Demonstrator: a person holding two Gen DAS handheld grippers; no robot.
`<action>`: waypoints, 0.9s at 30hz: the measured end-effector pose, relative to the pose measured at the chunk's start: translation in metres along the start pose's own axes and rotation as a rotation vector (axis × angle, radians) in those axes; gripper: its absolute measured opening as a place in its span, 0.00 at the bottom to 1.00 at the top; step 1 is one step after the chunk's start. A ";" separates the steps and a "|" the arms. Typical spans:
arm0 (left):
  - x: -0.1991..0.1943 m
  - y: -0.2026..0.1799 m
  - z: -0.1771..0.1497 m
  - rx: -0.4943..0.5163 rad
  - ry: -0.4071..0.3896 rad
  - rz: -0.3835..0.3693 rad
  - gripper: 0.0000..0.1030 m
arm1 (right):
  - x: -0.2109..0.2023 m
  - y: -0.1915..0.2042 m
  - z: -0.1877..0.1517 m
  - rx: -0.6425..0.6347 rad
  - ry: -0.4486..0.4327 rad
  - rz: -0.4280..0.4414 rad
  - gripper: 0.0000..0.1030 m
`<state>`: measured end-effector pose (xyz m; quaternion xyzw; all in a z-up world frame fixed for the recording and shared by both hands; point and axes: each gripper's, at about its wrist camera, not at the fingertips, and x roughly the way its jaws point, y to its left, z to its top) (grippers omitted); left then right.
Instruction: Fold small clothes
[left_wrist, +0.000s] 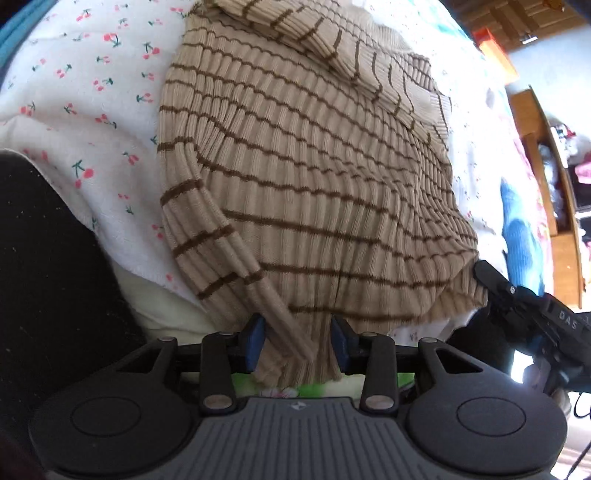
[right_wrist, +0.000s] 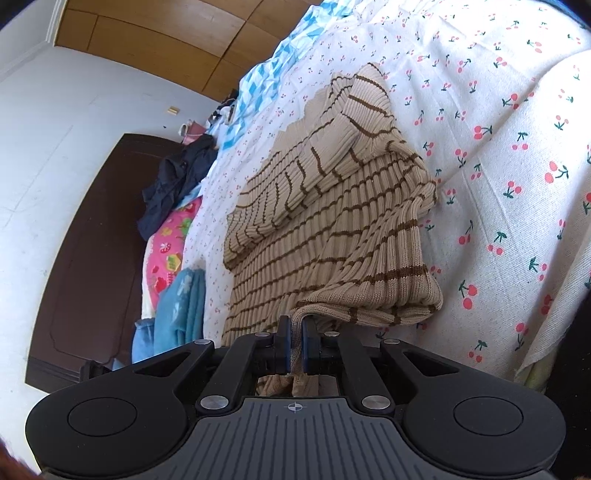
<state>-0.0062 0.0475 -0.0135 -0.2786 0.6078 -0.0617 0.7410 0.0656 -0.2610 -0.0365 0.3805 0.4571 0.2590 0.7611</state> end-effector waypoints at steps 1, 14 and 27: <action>0.003 -0.004 -0.001 0.012 -0.006 0.036 0.43 | 0.000 -0.002 0.000 0.006 -0.002 0.009 0.07; -0.019 0.021 -0.002 -0.133 -0.113 -0.026 0.12 | -0.015 -0.013 -0.001 0.050 -0.056 0.104 0.07; -0.078 0.004 0.024 -0.134 -0.392 -0.505 0.11 | -0.053 0.046 0.028 -0.012 -0.295 0.236 0.07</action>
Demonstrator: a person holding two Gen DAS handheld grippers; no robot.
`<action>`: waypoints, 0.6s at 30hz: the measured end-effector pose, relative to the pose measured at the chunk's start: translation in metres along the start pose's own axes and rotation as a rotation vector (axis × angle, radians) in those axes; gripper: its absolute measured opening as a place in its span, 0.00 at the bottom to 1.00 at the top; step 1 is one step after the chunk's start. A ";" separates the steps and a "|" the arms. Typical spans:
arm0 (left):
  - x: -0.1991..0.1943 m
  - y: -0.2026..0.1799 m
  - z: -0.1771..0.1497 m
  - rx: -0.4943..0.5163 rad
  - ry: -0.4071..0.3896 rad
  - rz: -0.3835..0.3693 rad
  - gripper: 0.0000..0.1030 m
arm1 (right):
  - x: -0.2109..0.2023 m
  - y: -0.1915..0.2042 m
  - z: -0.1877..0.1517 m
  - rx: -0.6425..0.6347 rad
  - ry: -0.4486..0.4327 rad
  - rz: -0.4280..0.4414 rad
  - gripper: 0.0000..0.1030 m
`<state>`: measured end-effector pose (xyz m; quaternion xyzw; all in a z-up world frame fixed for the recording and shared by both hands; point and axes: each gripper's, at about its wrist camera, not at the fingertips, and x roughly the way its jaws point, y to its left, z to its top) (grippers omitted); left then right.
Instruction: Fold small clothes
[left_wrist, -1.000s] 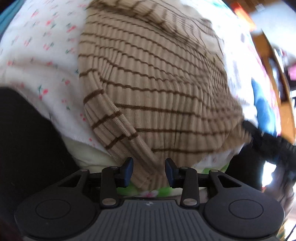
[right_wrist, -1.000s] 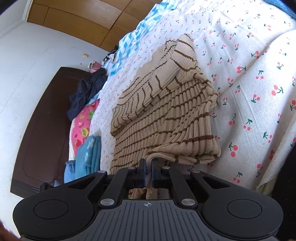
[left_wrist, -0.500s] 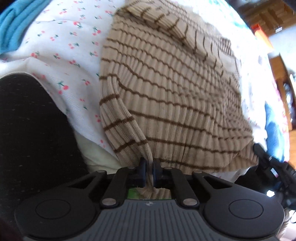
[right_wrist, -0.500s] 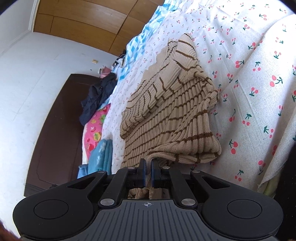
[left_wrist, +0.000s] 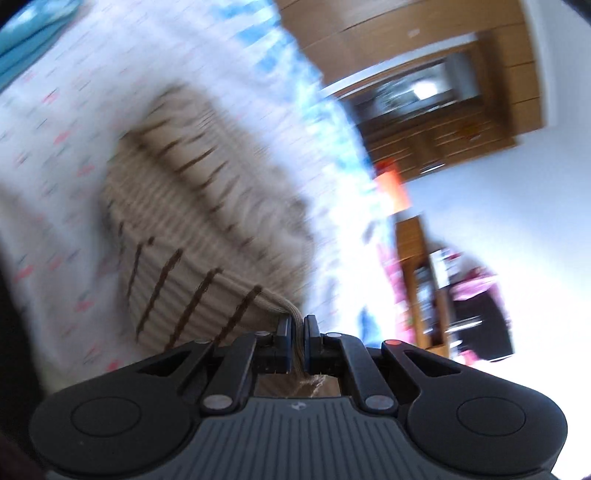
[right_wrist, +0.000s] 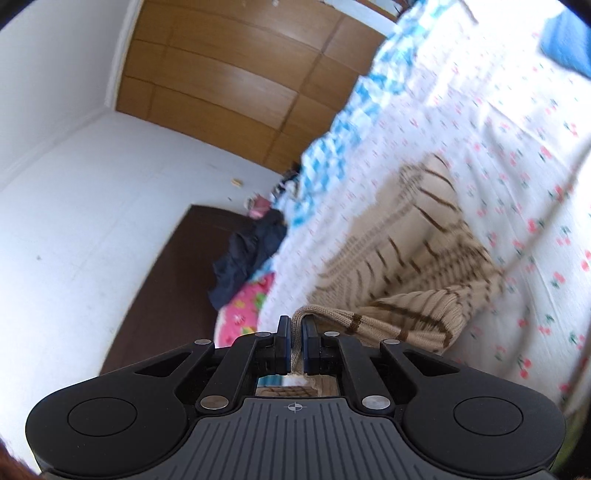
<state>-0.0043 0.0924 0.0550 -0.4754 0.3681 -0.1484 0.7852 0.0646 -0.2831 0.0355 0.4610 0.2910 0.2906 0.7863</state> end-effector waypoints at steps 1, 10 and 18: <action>0.002 -0.006 0.005 0.006 -0.022 -0.036 0.11 | 0.000 0.006 0.004 -0.013 -0.028 0.011 0.07; 0.022 -0.007 0.084 -0.011 -0.221 -0.187 0.11 | 0.064 0.024 0.064 -0.069 -0.185 -0.014 0.07; 0.054 0.028 0.160 -0.018 -0.467 -0.055 0.11 | 0.137 -0.016 0.094 -0.035 -0.288 -0.202 0.07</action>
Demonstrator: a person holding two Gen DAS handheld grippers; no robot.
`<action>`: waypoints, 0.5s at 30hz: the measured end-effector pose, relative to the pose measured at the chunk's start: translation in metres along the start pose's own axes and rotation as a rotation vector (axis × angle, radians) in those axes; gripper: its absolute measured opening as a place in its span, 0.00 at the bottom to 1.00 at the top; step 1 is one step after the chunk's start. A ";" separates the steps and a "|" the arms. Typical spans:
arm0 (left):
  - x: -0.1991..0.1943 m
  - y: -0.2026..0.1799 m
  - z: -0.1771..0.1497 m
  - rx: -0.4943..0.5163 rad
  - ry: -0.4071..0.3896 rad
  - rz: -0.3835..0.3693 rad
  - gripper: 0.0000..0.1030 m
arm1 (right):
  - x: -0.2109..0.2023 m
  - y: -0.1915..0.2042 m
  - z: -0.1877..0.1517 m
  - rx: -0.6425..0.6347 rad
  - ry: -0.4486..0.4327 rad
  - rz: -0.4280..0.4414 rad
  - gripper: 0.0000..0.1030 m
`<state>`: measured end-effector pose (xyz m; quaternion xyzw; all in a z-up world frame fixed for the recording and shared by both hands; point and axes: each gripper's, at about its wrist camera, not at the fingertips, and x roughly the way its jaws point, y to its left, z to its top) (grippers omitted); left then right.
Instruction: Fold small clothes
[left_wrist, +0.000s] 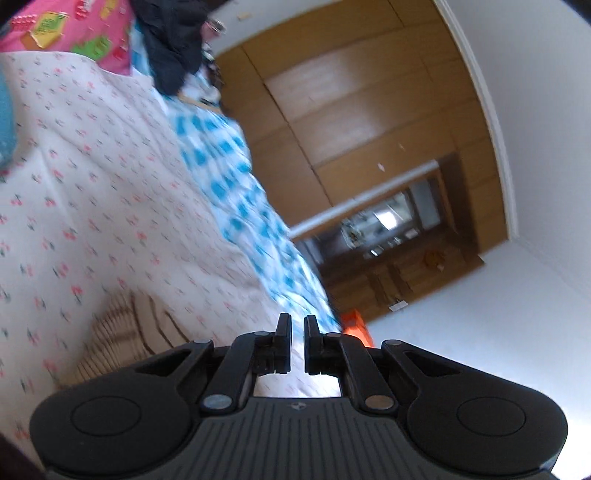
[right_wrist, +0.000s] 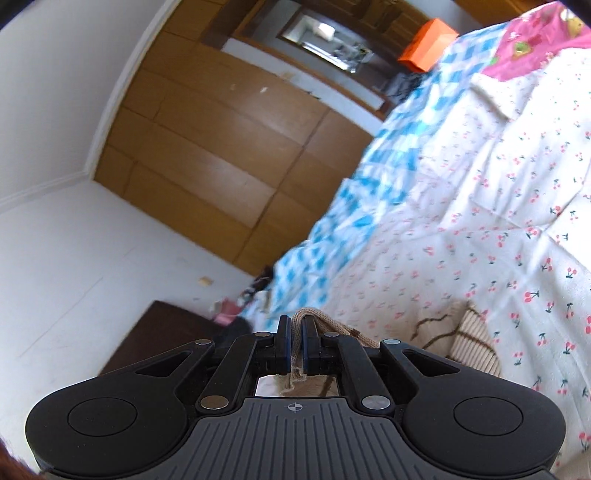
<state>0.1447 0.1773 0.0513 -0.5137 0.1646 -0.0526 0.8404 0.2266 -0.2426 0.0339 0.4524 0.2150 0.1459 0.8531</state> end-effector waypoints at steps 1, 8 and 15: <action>0.008 0.008 0.002 0.008 -0.006 0.049 0.11 | 0.011 -0.007 -0.003 0.000 0.016 -0.037 0.07; 0.038 0.033 -0.029 0.179 0.206 0.190 0.17 | 0.031 -0.044 -0.019 -0.005 0.116 -0.144 0.11; 0.051 0.021 -0.059 0.387 0.365 0.280 0.26 | 0.034 -0.044 -0.025 -0.148 0.202 -0.179 0.26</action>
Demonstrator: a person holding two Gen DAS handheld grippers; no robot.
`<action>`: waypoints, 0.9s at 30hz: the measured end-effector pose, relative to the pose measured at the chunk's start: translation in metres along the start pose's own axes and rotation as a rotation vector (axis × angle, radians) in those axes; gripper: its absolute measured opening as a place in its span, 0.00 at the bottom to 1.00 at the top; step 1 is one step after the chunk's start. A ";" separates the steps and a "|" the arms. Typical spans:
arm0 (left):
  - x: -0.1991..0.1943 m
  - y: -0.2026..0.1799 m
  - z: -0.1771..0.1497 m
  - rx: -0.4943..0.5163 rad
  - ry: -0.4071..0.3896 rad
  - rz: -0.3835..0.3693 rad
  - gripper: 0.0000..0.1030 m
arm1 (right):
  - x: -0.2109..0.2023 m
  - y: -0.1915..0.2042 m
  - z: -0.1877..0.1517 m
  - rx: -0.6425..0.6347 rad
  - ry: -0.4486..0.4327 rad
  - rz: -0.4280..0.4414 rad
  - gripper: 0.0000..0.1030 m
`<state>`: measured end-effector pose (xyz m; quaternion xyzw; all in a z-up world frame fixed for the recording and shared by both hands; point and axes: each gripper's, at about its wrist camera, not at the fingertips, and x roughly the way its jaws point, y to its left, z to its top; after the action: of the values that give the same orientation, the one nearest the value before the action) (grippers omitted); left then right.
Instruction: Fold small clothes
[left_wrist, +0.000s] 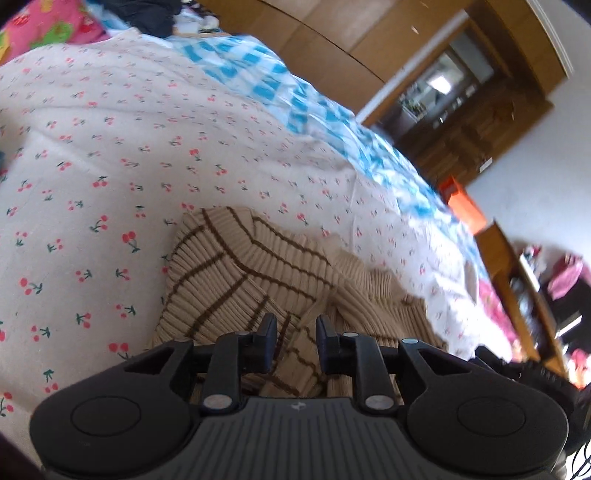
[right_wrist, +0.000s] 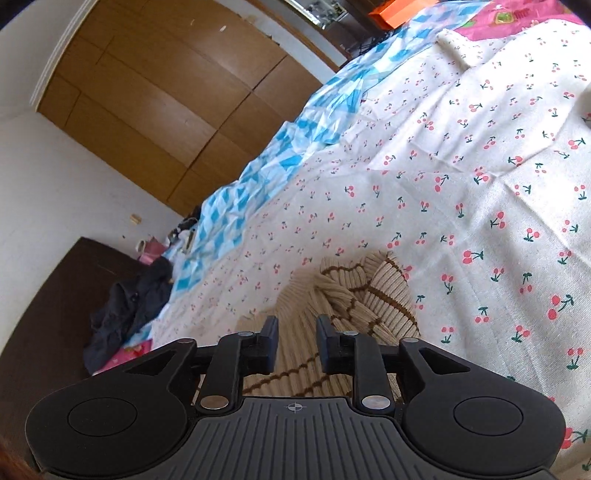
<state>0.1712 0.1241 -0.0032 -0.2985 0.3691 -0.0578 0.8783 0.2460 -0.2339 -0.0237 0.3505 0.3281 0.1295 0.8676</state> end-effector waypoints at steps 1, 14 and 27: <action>0.000 -0.007 -0.003 0.039 0.010 -0.001 0.27 | 0.004 0.001 0.000 -0.030 0.008 -0.021 0.26; 0.005 -0.037 -0.025 0.163 0.092 0.035 0.34 | 0.029 0.015 0.005 -0.299 0.022 -0.094 0.27; -0.001 -0.030 -0.023 0.097 0.081 0.040 0.35 | 0.078 0.021 0.010 -0.513 0.118 -0.190 0.27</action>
<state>0.1581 0.0886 0.0020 -0.2458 0.4069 -0.0702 0.8770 0.3109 -0.1883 -0.0407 0.0790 0.3659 0.1466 0.9156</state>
